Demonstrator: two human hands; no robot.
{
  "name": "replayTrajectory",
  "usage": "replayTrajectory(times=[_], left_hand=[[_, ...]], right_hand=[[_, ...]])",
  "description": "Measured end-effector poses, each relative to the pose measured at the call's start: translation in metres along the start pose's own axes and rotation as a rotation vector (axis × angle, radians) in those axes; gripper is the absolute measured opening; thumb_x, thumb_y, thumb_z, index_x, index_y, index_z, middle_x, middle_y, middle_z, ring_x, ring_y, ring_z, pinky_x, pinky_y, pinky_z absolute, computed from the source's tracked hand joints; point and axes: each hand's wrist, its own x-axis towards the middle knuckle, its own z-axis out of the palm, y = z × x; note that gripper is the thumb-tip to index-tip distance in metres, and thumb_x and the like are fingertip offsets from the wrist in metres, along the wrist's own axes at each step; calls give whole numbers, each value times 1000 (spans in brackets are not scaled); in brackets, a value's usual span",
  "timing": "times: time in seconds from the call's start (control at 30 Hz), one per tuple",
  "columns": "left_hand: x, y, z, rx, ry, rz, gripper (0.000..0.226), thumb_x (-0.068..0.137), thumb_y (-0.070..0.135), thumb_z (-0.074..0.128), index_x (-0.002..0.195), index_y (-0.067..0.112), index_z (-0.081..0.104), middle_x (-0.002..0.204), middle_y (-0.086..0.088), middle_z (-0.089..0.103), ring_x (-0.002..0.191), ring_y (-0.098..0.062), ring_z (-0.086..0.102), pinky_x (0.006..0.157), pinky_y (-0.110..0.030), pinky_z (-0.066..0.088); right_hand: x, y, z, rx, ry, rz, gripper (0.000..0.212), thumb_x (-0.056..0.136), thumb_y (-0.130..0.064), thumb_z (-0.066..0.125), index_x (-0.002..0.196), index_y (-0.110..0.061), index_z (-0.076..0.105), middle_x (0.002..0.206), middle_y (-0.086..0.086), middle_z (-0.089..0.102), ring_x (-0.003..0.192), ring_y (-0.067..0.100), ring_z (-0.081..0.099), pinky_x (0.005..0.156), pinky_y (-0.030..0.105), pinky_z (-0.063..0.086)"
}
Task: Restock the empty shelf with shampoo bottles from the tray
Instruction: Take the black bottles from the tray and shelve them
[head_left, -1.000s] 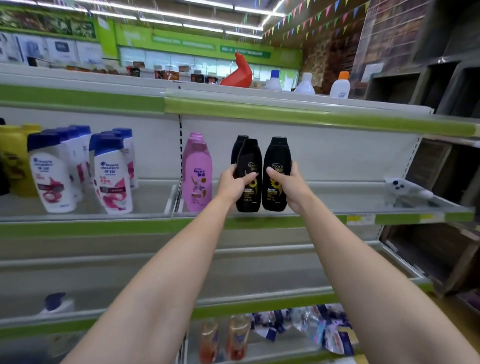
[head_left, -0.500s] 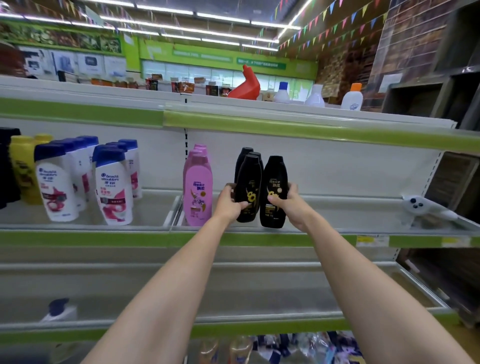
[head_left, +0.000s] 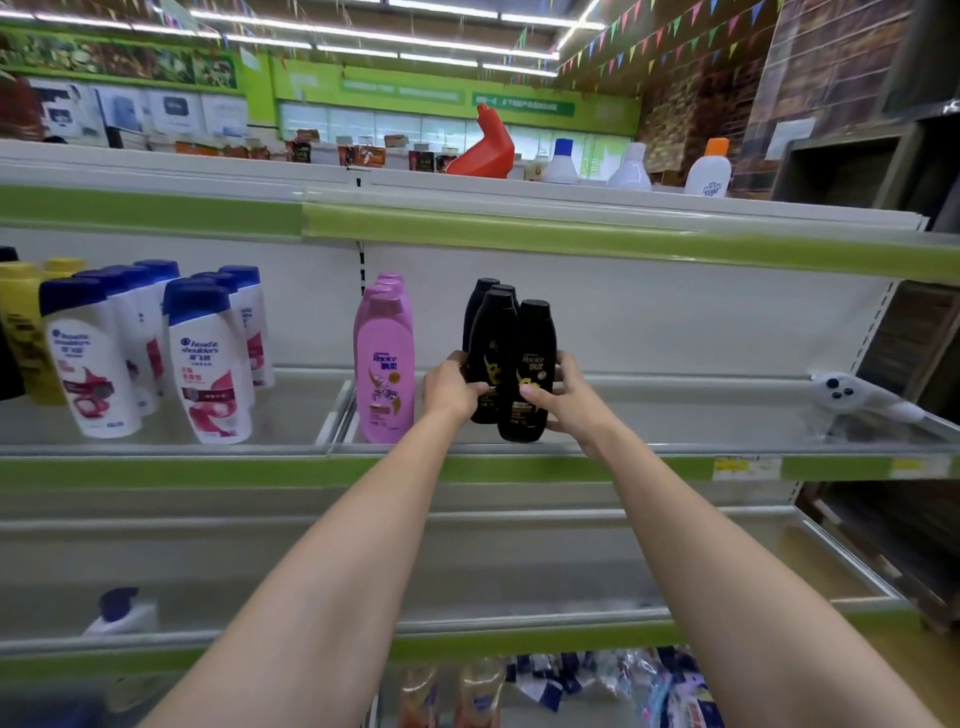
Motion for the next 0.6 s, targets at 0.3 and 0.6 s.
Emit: replayTrajectory(times=[0.3,0.6], left_hand=[[0,4,6,1,10,-34,41,90,7,58,130,10,50,126,-12,61,116,-29,58,101,-39,47],[-59,10,-7,117,71,-18,41,88,1,53,128,4,43,133,-14,43,117,-28,50,93,-32,41]], right_hand=[[2,1,13,-232,59,5,52,92,-18,58,132,-9,26,129,13,52,117,30,55,101,49,44],[-36,4,19,-565,222,3,64,87,-32,64,136,-6,34,139,14,40,130,30,35,108,39,32]])
